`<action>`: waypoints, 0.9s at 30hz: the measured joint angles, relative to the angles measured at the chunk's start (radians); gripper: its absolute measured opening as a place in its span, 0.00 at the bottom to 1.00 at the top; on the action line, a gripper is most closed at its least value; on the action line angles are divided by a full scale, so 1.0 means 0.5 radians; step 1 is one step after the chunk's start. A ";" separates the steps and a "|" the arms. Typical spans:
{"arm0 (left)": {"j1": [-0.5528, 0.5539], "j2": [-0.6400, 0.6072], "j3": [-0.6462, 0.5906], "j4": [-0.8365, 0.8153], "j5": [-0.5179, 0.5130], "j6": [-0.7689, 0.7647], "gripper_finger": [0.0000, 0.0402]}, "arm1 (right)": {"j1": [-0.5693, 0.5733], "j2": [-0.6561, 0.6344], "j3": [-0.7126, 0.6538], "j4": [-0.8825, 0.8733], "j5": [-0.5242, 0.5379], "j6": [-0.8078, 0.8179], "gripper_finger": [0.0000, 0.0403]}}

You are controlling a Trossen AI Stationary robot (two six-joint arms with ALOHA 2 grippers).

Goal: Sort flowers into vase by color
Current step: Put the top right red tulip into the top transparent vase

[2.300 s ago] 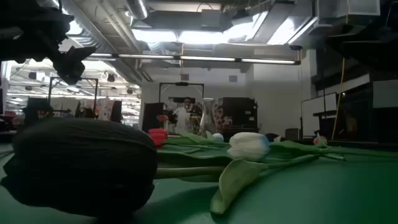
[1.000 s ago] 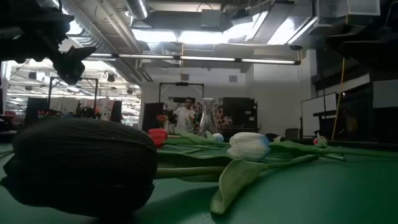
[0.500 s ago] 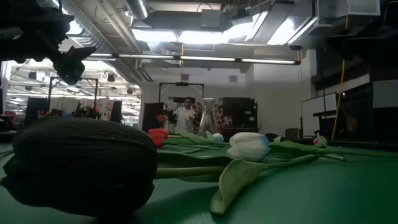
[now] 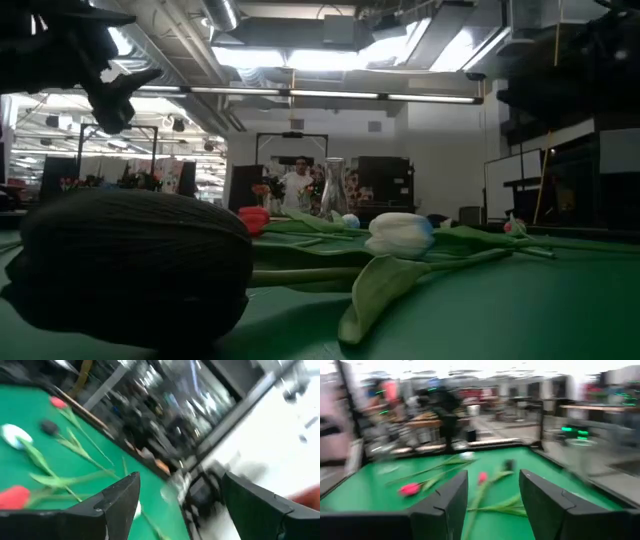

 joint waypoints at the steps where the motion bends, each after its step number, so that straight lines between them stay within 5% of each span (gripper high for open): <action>1: 0.000 0.000 0.001 0.026 -0.090 -0.060 0.68 | 0.000 0.000 0.000 0.007 0.078 0.042 0.44; 8: 0.000 0.000 0.002 0.016 -0.504 -0.260 0.68 | 0.000 0.000 0.000 0.021 0.209 0.114 0.44; 27: 0.000 0.000 0.001 0.088 -0.592 -0.221 0.68 | 0.000 0.000 0.000 0.099 0.400 0.103 0.44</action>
